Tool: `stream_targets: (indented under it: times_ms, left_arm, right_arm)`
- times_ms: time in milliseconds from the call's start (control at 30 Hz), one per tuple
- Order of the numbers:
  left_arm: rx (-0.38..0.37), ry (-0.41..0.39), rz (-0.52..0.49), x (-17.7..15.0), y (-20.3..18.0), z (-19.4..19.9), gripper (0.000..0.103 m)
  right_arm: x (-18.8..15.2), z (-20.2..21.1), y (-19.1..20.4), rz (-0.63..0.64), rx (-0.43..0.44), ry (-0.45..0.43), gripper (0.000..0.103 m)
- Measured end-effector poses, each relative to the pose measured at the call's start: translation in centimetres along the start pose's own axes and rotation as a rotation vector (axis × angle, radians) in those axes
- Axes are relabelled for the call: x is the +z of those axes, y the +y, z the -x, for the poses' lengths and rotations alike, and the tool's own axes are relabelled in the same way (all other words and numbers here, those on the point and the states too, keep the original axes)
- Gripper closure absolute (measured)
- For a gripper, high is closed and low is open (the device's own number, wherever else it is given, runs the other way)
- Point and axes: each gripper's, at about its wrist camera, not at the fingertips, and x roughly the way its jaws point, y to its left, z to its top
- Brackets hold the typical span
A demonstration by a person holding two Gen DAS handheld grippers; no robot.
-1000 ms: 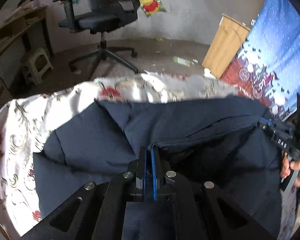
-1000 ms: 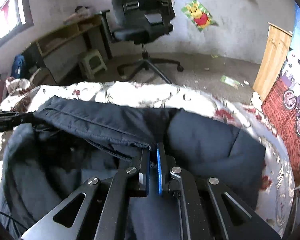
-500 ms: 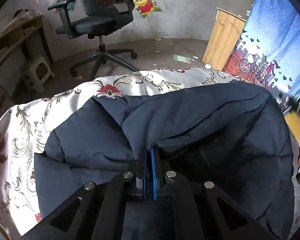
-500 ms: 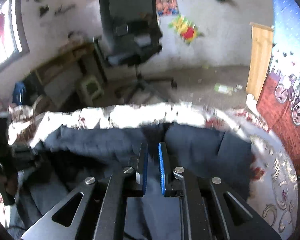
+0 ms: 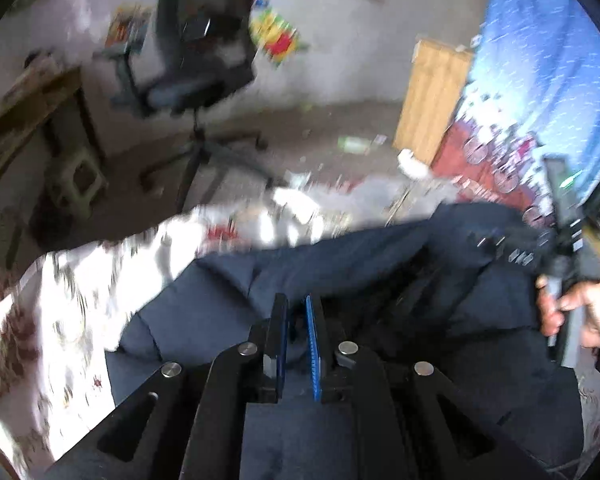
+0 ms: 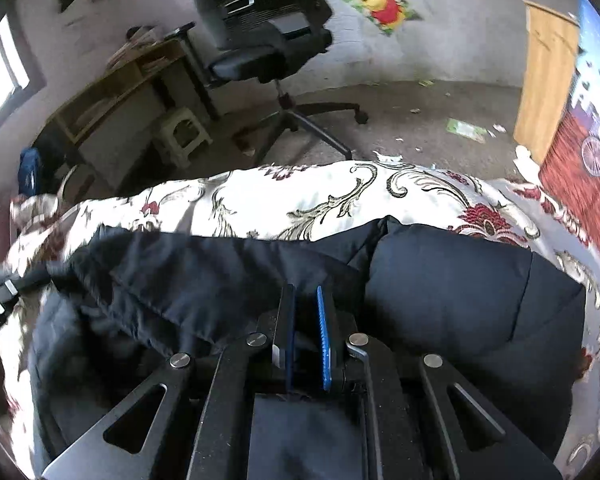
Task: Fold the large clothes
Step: 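Lift the hem with both grippers and fold it over toward the collar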
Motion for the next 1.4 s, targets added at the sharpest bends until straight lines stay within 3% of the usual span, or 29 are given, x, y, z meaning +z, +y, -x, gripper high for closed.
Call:
stream_targets:
  times_ms: [67,167,267,367,433,633,767,900,1000,1067,1167,1267,1400]
  left_arm:
    - [-0.034,-0.036,0.007,1.2,-0.2,0.5,0.082]
    - [-0.088,-0.053,0.075,3.1,-0.2,-0.3,0.080]
    - [-0.178,0.065,0.081,4.0,-0.9,-3.7,0.080]
    - [-0.171,0.240,0.007,3.0,-1.9,-7.7,0.084]
    - [-0.145,0.327,-0.020,1.6,-2.1,-9.5,0.094]
    - [-0.103,0.404,-0.034,-0.7,-2.7,-12.0,0.098]
    - [-0.052,0.396,-0.046,-1.7,-3.3,-13.2,0.098]
    - [-0.029,0.360,-0.065,-1.9,-3.8,-12.5,0.099]
    - [-0.042,0.342,-0.045,-2.2,-3.4,-11.8,0.099]
    - [-0.054,0.335,-0.035,-2.3,-3.1,-11.7,0.099]
    - [-0.059,0.327,-0.033,-2.3,-3.2,-11.7,0.099]
    - [-0.067,0.326,-0.031,-2.5,-3.0,-11.7,0.099]
    - [-0.082,0.319,-0.039,-2.9,-2.6,-12.0,0.099]
  right_arm:
    - [-0.1,0.5,-0.1,0.015,0.022,0.000,0.093]
    - [0.0,0.6,0.0,0.046,0.033,0.014,0.093]
    - [-0.2,0.3,0.2,0.074,0.046,0.059,0.093]
    - [-0.6,-0.2,-0.3,0.077,0.065,0.111,0.093]
    - [-0.7,-0.7,-0.9,0.045,0.084,0.138,0.093]
    - [-1.7,-3.2,-0.4,0.080,0.044,0.189,0.093]
    - [-2.1,-3.8,0.7,0.146,-0.014,0.172,0.094]
    - [-1.5,-2.3,0.6,0.112,0.003,0.131,0.094]
    - [-0.9,0.7,1.7,0.125,0.077,0.044,0.093]
    - [-0.3,1.4,3.3,0.158,0.125,0.037,0.094]
    - [0.2,0.8,5.0,0.177,0.177,0.080,0.093]
    - [-0.7,-1.9,6.3,0.210,0.138,0.222,0.093]
    - [-1.1,-3.2,5.9,0.205,0.121,0.264,0.094]
